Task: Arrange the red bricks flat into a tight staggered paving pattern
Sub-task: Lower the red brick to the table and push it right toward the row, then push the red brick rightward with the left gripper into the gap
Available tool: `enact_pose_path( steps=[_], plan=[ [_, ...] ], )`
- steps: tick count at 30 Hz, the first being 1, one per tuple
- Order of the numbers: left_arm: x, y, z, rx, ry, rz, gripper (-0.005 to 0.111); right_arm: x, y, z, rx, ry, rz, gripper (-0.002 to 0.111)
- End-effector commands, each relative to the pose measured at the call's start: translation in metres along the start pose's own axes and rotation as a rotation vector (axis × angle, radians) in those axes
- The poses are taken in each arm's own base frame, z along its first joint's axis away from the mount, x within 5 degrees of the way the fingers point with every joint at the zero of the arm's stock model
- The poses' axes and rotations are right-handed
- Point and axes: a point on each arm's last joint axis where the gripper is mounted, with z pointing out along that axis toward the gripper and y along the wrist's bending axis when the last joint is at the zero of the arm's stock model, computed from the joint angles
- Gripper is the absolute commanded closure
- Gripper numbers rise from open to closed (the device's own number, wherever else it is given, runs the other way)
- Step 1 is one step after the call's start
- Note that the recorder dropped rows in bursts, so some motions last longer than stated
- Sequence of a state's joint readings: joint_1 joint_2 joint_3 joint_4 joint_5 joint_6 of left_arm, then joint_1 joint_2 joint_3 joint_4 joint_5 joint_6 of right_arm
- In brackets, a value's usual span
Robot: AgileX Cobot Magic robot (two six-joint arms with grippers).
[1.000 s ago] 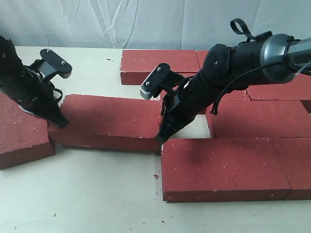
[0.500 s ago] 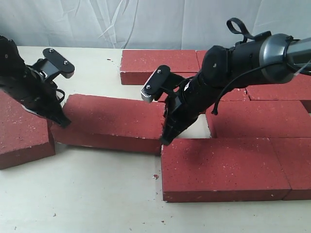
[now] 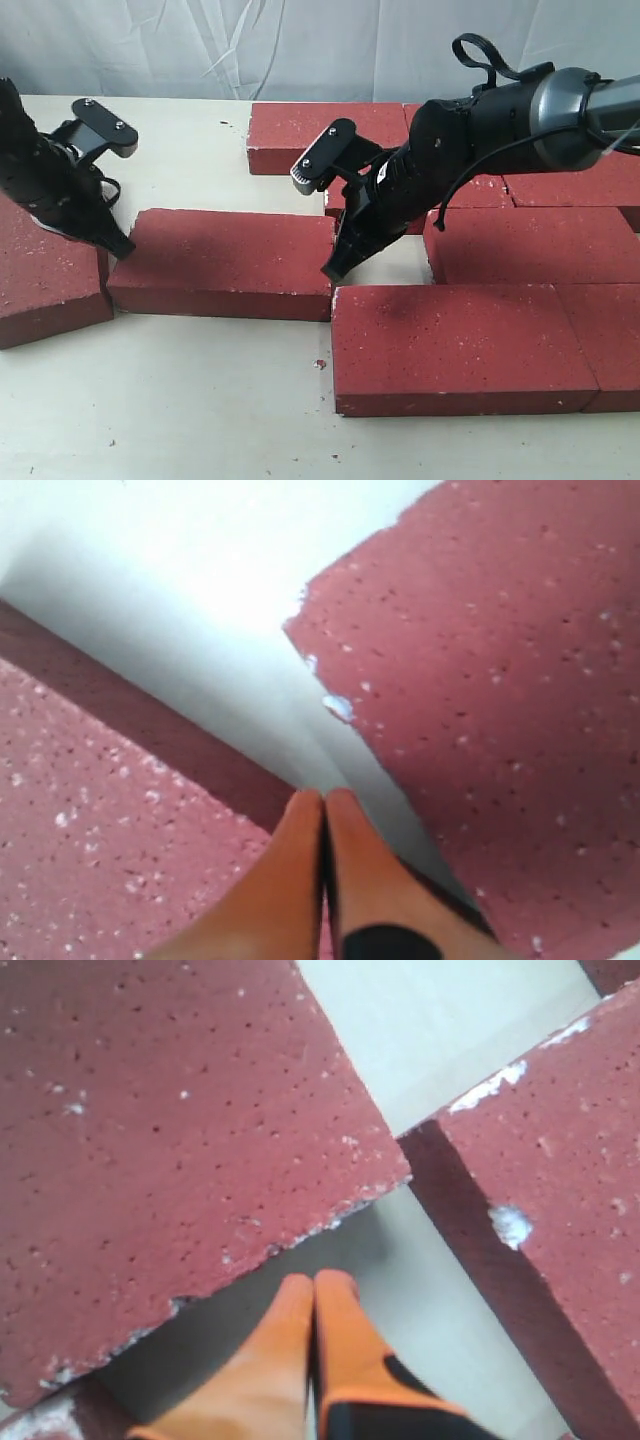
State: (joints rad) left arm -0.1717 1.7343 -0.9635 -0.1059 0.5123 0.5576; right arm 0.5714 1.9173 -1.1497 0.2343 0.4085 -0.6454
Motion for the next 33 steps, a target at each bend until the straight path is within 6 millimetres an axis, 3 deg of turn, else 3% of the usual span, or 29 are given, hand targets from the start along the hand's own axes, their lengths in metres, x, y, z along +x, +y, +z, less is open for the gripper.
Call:
enact_pose_path(
  steps=[1, 22, 24, 29, 33],
  plan=[
    [-0.001, 0.011, -0.005, -0.024, -0.065, -0.086, 0.107, -0.005, -0.002, -0.002, 0.013, -0.041, 0.051, 0.109],
    [-0.010, 0.010, -0.006, -0.007, -0.155, -0.204, 0.107, -0.004, -0.011, 0.032, 0.104, -0.140, 0.115, 0.109],
    [-0.009, 0.009, -0.006, 0.000, -0.146, -0.203, 0.107, -0.007, -0.011, 0.025, 0.108, -0.153, 0.110, 0.109],
    [-0.004, 0.006, -0.005, 0.026, -0.083, -0.165, 0.107, -0.011, -0.007, -0.016, 0.072, -0.090, -0.015, 0.109],
    [-0.001, 0.004, -0.005, 0.043, -0.057, -0.163, 0.107, -0.010, -0.005, -0.026, 0.061, -0.055, -0.053, 0.109]
  ],
)
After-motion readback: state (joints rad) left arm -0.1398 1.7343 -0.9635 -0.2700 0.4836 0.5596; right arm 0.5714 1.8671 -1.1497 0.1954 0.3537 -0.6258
